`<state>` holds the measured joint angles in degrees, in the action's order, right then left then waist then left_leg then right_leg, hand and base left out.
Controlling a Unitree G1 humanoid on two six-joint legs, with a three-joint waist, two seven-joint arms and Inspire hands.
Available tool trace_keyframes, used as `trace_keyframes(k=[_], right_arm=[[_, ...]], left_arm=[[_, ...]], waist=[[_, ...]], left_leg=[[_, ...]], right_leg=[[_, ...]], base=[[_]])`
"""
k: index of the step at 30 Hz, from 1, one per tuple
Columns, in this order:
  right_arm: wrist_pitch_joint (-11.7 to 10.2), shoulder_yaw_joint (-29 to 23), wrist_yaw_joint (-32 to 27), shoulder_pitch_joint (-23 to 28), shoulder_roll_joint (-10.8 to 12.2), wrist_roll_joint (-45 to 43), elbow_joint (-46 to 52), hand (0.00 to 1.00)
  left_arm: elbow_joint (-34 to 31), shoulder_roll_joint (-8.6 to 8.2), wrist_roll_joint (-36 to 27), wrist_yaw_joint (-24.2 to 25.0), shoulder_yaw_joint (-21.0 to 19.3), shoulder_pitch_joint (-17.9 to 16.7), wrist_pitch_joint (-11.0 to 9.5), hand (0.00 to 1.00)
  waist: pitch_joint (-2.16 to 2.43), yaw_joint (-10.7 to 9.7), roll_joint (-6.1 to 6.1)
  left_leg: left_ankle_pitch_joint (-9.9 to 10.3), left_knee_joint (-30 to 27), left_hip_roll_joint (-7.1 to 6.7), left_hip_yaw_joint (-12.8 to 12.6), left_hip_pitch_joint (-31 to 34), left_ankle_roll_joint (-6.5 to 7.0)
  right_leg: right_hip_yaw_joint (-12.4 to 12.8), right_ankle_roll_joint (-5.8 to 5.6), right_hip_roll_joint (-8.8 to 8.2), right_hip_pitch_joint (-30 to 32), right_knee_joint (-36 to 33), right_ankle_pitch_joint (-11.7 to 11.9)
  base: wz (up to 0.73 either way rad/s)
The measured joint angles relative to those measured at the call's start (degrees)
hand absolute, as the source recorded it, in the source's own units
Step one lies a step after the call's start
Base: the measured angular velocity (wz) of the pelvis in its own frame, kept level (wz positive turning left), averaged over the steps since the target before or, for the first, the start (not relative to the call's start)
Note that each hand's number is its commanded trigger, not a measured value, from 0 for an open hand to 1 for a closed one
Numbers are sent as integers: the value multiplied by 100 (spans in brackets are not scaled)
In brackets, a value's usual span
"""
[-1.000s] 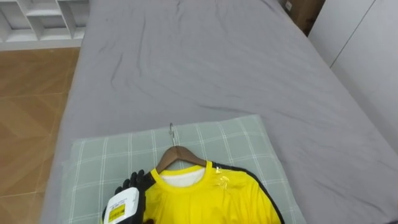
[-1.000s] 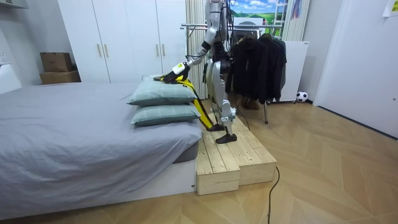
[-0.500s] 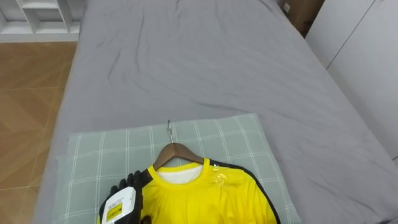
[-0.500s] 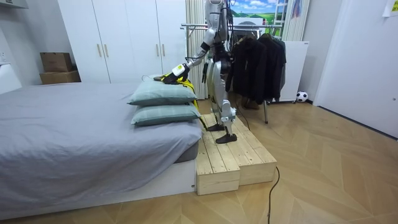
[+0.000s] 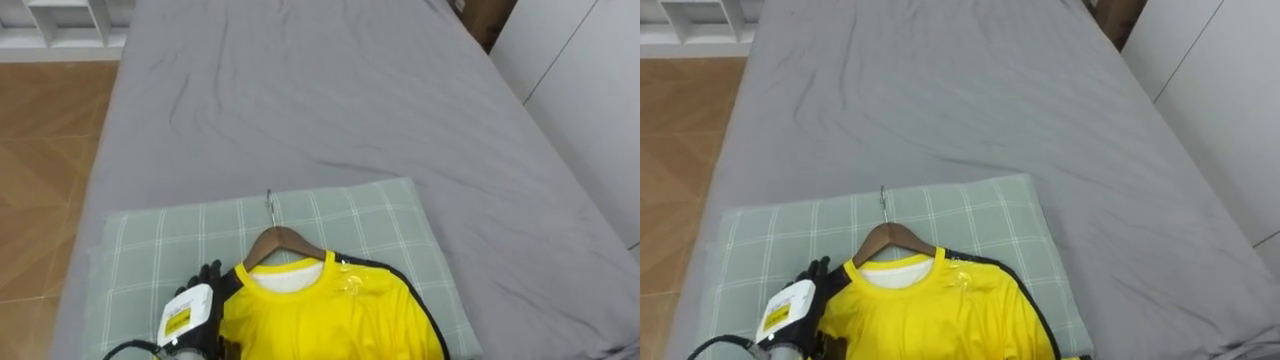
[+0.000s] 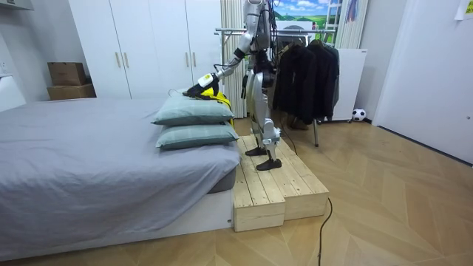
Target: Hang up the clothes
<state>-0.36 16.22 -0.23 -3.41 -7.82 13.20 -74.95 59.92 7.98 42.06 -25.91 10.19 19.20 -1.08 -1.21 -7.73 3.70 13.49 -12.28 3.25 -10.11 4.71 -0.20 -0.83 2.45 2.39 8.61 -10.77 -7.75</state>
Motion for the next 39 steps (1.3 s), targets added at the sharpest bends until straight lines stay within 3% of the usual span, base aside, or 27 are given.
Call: trace_keyframes(k=[3, 13, 22, 35, 39], right_arm=[[-1, 0, 42, -6, -80, -1, 20, 0], [1, -4, 167, -128, -102, -31, -15, 0], [-90, -2, 177, -149, -230, -29, -11, 0], [-100, -2, 252, -141, -259, -30, -5, 0], [-103, -3, 285, -161, -256, -111, 15, 0]], left_arm=[[261, 98, -142, 51, -7, 288, 34, 0], [372, 101, -281, 495, 4, 350, 124, 0], [398, 137, -385, 694, 23, 439, 109, 0], [400, 214, -419, 765, 16, 584, 78, 0], [444, 217, -428, 792, 23, 583, 72, 0]], waist=[[-3, -27, -122], [-2, -124, -166], [-14, -161, -457], [-30, -157, -442], [-79, -160, -369]], left_leg=[[0, 2, 6, -57, -6, 0], [-9, -105, 7, -60, 83, -11], [-9, -138, 20, -67, 80, -11], [-26, -143, 5, -88, 60, 5], [-26, -131, 6, -92, 63, 4]], right_leg=[[60, 1, 18, 30, -14, 23], [46, 2, 2, 113, -95, 24], [73, 7, -16, 147, -165, 46], [117, 7, -21, 156, -191, 45], [117, 7, -18, 163, -198, 44]], base=[[-12], [1], [-1], [0], [0]])
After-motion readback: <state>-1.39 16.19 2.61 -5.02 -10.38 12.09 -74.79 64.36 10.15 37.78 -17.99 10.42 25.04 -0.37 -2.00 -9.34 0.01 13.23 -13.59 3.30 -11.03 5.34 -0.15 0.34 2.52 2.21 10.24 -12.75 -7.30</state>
